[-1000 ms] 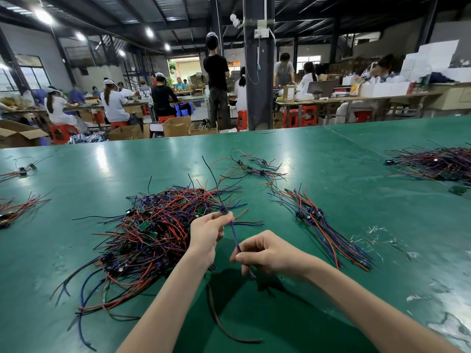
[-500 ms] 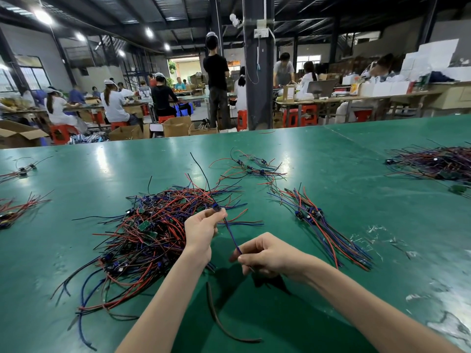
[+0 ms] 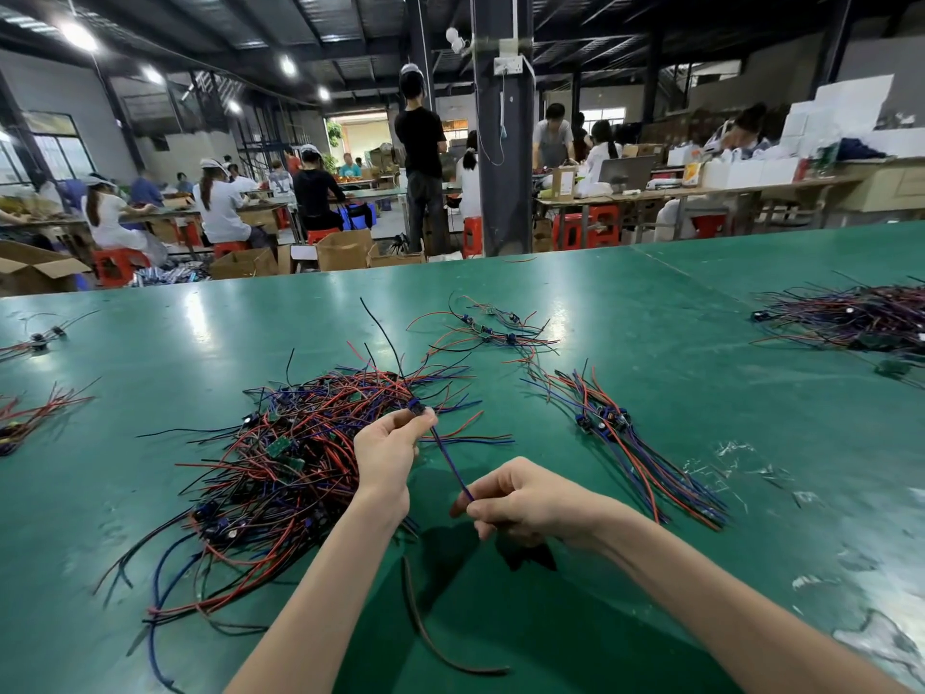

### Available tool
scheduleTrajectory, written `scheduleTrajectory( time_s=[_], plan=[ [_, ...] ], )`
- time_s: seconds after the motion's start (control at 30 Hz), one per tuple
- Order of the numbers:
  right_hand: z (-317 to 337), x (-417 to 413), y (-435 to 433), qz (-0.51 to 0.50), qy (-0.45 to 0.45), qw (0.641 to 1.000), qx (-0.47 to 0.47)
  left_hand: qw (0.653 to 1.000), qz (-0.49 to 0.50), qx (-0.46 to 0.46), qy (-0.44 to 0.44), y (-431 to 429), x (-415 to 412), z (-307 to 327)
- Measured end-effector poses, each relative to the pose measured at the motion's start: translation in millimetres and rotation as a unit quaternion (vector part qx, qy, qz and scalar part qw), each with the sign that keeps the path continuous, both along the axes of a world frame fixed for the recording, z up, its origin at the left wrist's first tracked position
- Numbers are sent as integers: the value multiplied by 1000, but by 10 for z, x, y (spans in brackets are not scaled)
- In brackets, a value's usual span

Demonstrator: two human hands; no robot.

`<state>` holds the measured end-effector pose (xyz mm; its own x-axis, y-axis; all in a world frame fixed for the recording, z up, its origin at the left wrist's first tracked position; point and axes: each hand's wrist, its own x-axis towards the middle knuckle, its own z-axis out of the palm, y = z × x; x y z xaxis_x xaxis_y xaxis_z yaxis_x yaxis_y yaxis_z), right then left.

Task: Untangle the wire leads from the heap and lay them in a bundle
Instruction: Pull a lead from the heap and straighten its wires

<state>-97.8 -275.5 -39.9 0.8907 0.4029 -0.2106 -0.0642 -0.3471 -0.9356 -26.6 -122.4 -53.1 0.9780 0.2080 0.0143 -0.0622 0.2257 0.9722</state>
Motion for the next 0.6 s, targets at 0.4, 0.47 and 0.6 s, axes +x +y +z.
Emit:
scheduleTrajectory(
  time_s=[0.4, 0.47, 0.6],
  plan=[
    [-21, 23, 14, -5, 21, 1000, 2, 999, 35, -3, 3, 64, 22, 44],
    [-46, 59, -17, -38, 56, 998, 10, 999, 35, 1, -3, 52, 19, 41],
    [-58, 84, -50, -42, 77, 995, 39, 1000, 25, -16, -4, 60, 16, 48]
  ],
)
